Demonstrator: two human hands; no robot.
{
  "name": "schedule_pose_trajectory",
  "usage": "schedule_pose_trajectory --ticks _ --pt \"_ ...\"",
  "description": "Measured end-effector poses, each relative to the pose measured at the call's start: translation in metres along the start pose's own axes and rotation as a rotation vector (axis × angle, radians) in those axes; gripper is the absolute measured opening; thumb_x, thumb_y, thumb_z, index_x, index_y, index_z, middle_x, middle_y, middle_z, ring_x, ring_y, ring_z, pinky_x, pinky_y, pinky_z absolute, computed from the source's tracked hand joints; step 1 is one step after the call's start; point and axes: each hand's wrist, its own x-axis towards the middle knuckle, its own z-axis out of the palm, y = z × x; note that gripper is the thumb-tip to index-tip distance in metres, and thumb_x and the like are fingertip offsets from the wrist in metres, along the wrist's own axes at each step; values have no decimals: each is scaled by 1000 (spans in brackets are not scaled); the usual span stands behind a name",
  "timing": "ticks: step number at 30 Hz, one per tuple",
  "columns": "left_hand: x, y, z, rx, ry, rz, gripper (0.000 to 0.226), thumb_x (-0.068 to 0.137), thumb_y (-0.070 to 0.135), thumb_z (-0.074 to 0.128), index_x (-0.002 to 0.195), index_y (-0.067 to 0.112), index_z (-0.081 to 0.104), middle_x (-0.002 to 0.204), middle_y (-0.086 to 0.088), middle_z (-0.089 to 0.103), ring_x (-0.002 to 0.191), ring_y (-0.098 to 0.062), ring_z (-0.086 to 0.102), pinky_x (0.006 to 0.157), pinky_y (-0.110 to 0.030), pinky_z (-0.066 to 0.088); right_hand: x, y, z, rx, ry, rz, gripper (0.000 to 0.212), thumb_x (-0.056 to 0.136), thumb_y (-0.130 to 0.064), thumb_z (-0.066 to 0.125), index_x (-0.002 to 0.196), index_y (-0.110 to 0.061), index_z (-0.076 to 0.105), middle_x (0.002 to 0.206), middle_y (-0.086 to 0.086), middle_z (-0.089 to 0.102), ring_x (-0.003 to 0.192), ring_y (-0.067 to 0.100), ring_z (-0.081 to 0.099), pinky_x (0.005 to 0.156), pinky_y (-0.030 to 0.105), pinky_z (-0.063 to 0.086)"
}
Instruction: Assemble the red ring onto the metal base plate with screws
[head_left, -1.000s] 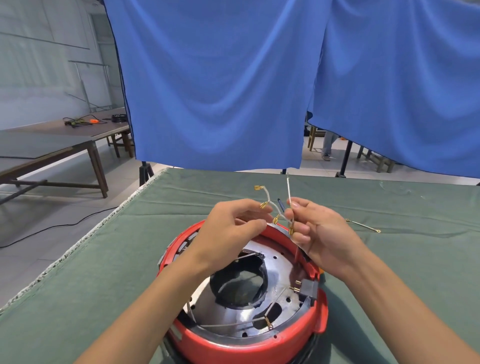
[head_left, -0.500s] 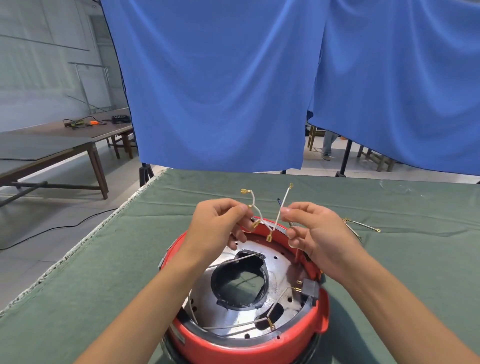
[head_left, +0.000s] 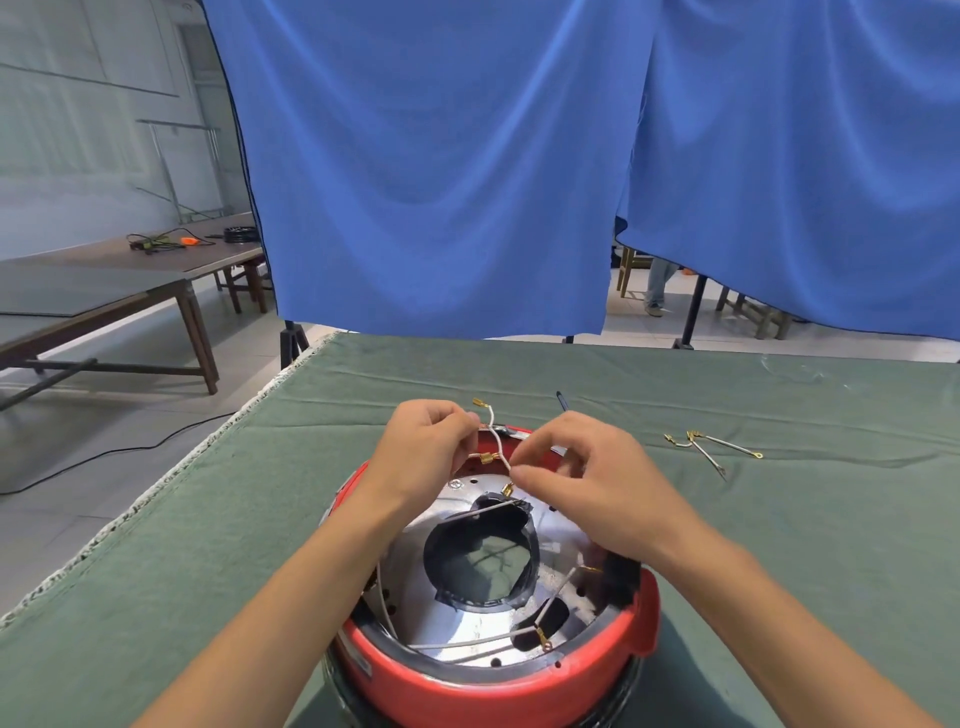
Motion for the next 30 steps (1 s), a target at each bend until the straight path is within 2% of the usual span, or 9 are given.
schedule_pose_trajectory --ticks 4,8,11,14,16,18,20,25,30 --pt "2 -2 -2 19 -7 0 40 93 2 49 53 4 47 49 -4 34 33 -5 23 37 -15 20 1 6 1 -144 -68 -48 14 80 -32 73 94 -33 69 94 -17 53 66 3 53 72 23 44" --pt "3 -7 1 18 -48 -9 40 94 3 50 53 5 51 42 -3 36 34 -4 28 39 -15 25 1 7 0 -188 -160 -83 5 81 -37 72 81 -32 70 100 -20 55 82 3 57 81 35 48" --pt "3 -10 1 123 21 38 38 94 11 51 57 8 54 46 1 46 44 -10 39 50 -24 31 2 5 1 -111 -116 -134 5 80 -29 74 78 -26 72 92 -16 60 76 6 59 77 39 49" --pt "4 -14 -1 636 202 229 19 95 28 50 90 19 65 94 3 64 99 -17 50 81 -35 40 3 6 -3 -125 88 -168 4 80 -26 75 77 -23 74 75 -14 63 69 1 55 69 35 48" --pt "3 -19 -2 886 68 244 42 95 33 48 134 18 48 135 2 49 128 -17 33 105 -33 30 4 9 -7 -168 189 -141 5 80 -28 75 75 -27 73 69 -20 60 65 -3 52 65 28 43" --pt "2 -29 -3 1096 -121 190 63 95 39 44 149 18 21 152 1 29 139 -20 23 113 -32 20 3 12 -11 -181 243 -106 7 80 -28 74 73 -29 72 69 -23 61 64 -8 52 63 23 38" --pt "1 -37 -8 1234 -167 237 65 95 43 43 150 20 17 153 2 26 139 -20 24 113 -31 17 3 16 -12 -162 279 -61 9 80 -30 74 71 -31 72 72 -21 65 63 -9 52 63 22 37" --pt "2 -41 -26 1213 -218 366 58 96 39 39 149 27 18 147 8 30 132 -17 30 105 -28 25 10 25 -8 -164 291 114 24 79 -36 71 58 -42 63 67 -27 65 63 -4 54 60 24 38" --pt "-6 -34 -53 1108 -287 301 64 82 48 27 145 38 25 145 20 32 130 -9 32 101 -27 32 18 37 2 -164 214 245 18 79 -37 71 61 -36 68 67 -20 66 75 8 62 64 25 44"
